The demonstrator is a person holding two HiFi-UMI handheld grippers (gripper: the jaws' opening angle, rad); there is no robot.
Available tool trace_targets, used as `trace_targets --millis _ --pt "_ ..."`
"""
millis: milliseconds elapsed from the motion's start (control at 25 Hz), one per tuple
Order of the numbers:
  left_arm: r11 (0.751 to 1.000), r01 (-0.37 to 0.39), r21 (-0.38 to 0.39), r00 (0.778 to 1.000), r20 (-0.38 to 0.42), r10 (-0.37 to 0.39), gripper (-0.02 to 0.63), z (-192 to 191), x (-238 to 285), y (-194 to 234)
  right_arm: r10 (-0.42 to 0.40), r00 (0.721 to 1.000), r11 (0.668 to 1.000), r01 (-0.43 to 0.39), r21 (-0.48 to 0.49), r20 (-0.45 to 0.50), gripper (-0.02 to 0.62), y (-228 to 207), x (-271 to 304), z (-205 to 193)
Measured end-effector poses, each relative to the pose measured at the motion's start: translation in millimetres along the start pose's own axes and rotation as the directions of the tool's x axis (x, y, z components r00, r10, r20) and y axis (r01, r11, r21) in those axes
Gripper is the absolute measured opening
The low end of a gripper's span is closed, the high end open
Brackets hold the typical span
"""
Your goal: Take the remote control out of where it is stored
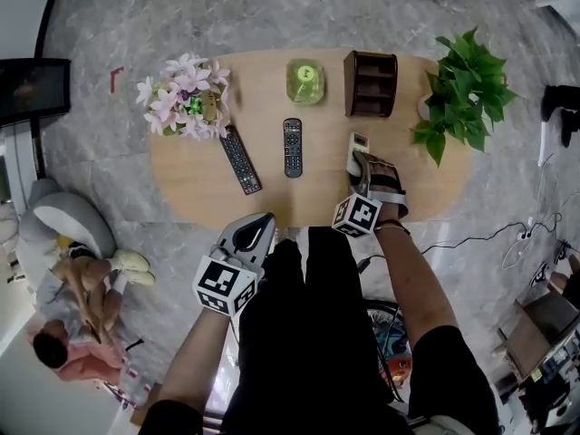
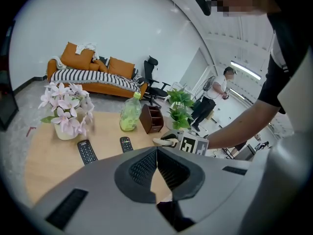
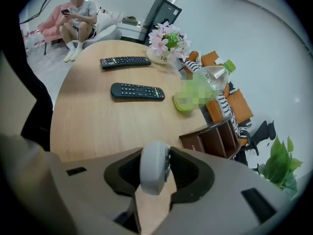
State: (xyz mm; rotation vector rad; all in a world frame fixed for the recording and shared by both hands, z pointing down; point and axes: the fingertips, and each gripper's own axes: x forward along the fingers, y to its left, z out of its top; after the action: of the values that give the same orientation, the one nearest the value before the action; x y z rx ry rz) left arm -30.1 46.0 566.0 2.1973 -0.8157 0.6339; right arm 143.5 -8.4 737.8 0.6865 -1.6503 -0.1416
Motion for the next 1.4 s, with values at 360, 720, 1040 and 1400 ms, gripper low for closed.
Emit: trace_targets --millis 360,720,1040,1400 --pt "1.0 0.006 -0.028 1.0 -0.017 -0.007 0.008 -14.7 8.4 -7.1 0.056 0.995 0.993 -0.064 0.103 0.077 0.196 19.7 6.5 11.4" --pt "0.999 0.025 -0.042 0.999 -0.047 -0.027 0.007 -35.4 15.1 -13.3 0.103 0.988 0.976 -0.123 0.178 0.114 0.273 51.5 12.4 14.3" --pt "1.0 0.014 -0.017 0.998 -0.065 -0.015 0.007 -47.4 15.6 1.9 0.067 0.991 0.972 -0.09 0.215 0.114 0.278 57.0 18.5 18.6" --pt "0.999 0.016 -0.049 0.999 -0.03 -0.017 0.007 -50.5 10.9 14.1 0.133 0.981 0.906 -0.179 0.383 0.144 0.283 64.3 12.4 13.8"
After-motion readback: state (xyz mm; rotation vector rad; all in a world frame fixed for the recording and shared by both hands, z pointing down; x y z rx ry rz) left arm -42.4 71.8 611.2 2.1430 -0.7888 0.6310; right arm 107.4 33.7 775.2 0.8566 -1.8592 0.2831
